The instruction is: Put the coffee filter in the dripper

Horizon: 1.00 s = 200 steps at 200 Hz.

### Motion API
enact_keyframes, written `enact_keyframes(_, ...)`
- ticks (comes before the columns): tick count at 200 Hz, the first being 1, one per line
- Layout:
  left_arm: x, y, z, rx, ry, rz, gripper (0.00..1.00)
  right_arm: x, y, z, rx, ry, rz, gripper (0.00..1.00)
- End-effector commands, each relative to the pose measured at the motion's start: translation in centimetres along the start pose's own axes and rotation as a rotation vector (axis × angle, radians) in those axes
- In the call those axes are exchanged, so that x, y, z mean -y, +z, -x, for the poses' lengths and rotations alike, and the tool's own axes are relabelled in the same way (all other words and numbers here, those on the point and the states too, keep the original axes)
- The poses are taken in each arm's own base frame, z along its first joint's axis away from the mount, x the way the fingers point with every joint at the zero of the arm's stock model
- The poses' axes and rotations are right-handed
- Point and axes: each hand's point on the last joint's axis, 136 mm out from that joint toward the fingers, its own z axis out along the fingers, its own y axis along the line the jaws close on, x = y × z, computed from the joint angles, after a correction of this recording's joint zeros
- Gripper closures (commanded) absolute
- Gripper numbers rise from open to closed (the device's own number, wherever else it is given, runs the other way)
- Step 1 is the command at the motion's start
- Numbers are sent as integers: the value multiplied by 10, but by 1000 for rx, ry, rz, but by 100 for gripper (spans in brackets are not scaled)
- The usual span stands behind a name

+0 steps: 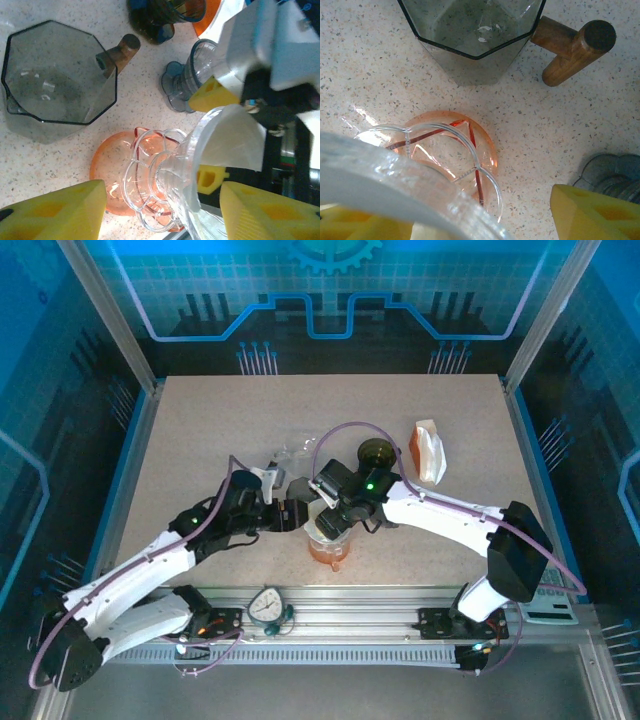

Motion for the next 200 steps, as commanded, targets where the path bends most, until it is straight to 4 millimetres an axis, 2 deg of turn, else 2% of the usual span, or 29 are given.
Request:
enact_keyframes(1, -3, 6, -6, -25, -13, 1, 39, -4, 3, -6, -25, -11, 2, 29)
enact_keyframes(37, 1, 8, -7, -38, -18, -22, 39, -4, 3, -6, -25, -12, 1, 29)
enact_keyframes(121, 3, 9, -13, -76, -55, -33, 64, -4, -5, 1, 6, -3, 5, 28)
enact_keyframes(144, 2, 9, -15, -80, -57, -29, 65, -4, -13, 6, 32, 3, 10, 27)
enact_keyframes(174, 1, 10, -15, -77, -61, -27, 65, 4, -35, 12, 92, 17, -14, 25)
enact_keyframes(200, 1, 10, -14, -72, -64, -28, 63, 11, -48, 8, 114, 45, -24, 24)
